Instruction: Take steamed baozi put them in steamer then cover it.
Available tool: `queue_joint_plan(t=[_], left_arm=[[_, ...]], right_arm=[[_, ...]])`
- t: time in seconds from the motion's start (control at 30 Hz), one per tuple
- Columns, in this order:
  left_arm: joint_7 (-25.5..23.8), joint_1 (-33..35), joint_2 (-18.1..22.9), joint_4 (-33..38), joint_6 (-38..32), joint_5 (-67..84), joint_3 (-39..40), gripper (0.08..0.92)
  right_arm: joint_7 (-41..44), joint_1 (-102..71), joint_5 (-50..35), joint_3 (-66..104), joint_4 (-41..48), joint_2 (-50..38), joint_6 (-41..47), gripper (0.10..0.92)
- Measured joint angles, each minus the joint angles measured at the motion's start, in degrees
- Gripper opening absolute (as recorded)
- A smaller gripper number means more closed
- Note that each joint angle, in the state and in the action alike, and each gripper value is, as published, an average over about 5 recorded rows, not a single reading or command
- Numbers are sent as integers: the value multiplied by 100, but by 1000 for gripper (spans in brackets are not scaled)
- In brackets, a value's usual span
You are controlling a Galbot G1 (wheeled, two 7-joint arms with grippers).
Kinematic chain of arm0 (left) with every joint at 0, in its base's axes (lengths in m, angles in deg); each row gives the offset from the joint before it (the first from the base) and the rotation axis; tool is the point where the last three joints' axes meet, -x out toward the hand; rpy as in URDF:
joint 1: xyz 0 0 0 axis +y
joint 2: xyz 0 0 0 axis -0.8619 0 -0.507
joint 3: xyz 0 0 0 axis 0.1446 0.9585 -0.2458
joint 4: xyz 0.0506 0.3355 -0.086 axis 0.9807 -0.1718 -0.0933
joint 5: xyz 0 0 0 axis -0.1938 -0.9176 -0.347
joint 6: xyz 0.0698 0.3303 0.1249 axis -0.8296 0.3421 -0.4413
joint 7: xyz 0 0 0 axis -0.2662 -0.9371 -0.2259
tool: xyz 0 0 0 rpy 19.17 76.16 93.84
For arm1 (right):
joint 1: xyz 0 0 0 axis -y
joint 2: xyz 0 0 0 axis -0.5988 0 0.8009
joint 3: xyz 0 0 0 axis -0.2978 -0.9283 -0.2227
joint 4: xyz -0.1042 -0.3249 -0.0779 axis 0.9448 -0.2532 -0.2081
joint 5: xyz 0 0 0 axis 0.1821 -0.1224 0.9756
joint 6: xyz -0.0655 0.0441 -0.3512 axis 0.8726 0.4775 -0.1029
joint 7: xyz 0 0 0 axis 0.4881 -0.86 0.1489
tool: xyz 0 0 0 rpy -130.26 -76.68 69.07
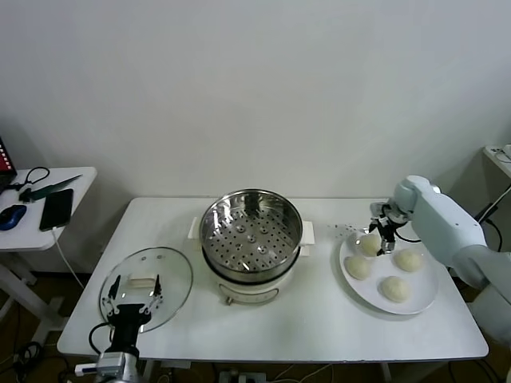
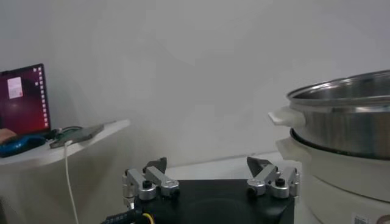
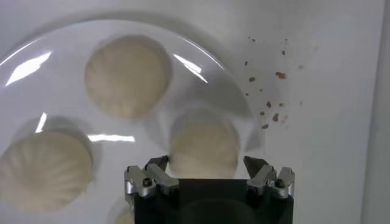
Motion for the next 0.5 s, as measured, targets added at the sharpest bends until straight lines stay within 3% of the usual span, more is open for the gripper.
queue_joint_plan(t=[0.5], left_arm=[[5,26,12,20,-10,-6,1,823]], right_arm=[[63,44,23,1,-42,-16,-115,704]])
